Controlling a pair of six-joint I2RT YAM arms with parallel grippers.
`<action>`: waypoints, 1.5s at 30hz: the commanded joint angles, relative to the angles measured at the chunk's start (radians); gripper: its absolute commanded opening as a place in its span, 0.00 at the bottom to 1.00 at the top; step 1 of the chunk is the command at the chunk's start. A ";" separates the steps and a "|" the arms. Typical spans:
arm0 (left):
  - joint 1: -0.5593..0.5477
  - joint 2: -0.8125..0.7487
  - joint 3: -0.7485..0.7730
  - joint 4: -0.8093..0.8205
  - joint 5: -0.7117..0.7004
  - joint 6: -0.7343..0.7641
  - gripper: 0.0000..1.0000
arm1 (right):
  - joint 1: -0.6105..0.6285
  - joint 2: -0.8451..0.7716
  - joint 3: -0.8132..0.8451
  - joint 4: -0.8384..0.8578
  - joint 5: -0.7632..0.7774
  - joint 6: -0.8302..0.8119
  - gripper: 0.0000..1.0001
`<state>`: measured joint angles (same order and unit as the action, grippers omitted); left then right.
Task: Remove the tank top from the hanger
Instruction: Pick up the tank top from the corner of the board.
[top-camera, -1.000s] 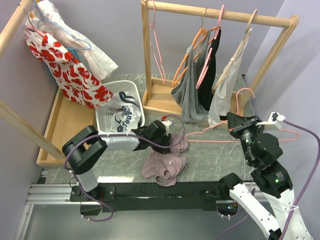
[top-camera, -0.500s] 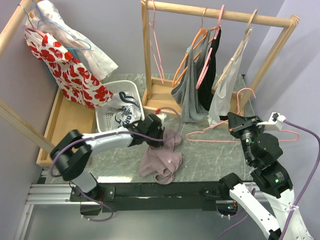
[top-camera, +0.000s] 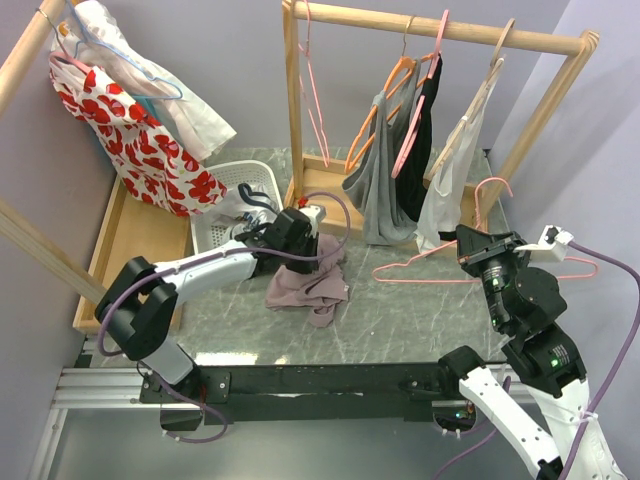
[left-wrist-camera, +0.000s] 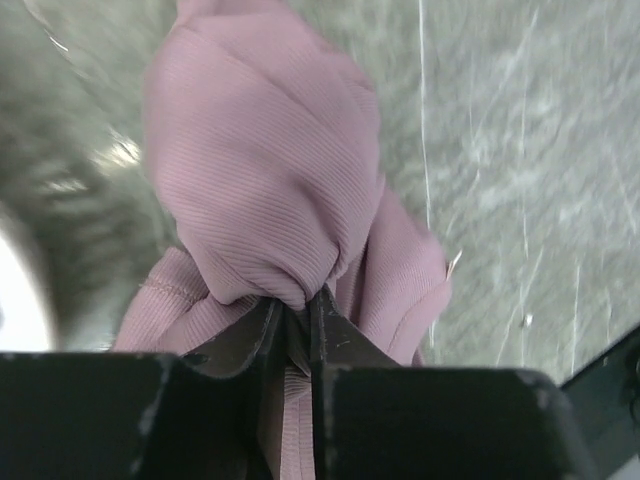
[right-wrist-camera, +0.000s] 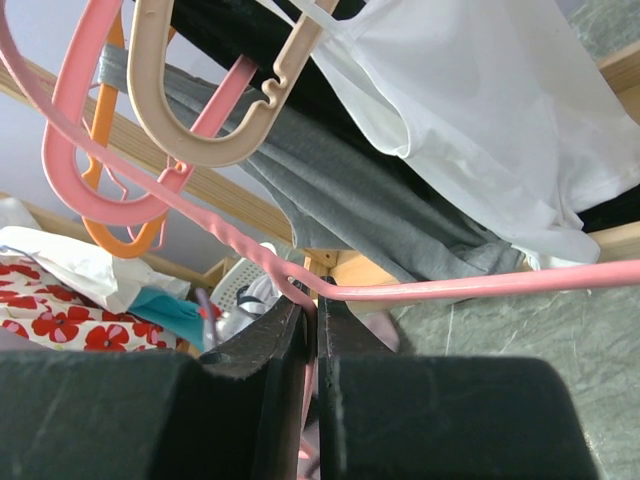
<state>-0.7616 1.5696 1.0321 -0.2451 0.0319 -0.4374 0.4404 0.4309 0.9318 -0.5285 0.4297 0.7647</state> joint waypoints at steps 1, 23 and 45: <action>-0.005 0.009 -0.035 0.047 0.140 0.017 0.18 | -0.002 -0.017 0.019 0.033 0.030 -0.008 0.12; -0.097 0.010 -0.110 0.035 0.268 0.092 0.60 | -0.003 0.003 0.013 0.064 -0.009 -0.018 0.15; -0.238 0.280 -0.056 0.043 -0.029 0.051 0.40 | -0.003 -0.040 0.010 0.041 0.018 -0.015 0.22</action>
<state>-0.9783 1.7332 1.0058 -0.1375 0.0853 -0.3695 0.4404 0.4095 0.9306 -0.5175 0.4255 0.7601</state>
